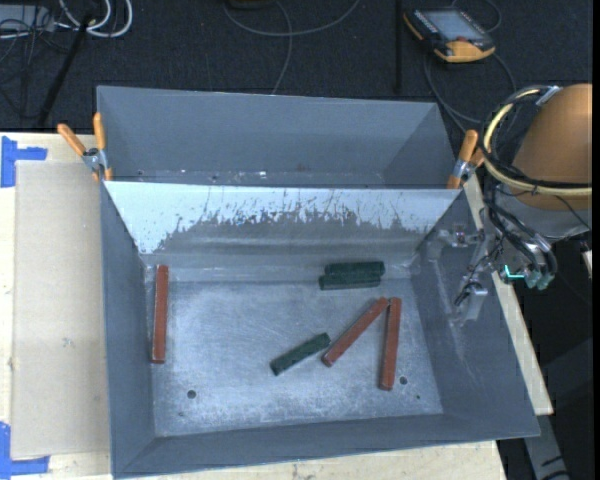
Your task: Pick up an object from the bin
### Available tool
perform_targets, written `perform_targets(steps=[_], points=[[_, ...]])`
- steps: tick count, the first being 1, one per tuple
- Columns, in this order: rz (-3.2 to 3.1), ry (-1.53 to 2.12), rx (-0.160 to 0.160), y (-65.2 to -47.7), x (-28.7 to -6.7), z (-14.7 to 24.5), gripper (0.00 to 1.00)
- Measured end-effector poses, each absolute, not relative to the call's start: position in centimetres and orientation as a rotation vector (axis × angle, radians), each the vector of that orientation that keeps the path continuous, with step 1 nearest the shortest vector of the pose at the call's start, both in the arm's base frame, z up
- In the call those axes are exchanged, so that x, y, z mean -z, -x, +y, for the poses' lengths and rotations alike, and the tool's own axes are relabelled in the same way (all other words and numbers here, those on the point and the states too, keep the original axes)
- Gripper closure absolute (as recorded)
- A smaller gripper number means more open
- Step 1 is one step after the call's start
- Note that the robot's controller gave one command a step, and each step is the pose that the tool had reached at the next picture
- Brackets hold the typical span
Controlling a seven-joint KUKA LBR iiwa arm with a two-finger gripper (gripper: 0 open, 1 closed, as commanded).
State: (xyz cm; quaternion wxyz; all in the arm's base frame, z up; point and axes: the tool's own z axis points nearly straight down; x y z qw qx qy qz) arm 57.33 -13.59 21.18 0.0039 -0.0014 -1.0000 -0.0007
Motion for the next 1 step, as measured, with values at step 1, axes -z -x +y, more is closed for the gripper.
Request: perform_targets(steps=[1], points=[[-3.130,0.129,0.006,-55.04,-8.73,-7.61,0.00]])
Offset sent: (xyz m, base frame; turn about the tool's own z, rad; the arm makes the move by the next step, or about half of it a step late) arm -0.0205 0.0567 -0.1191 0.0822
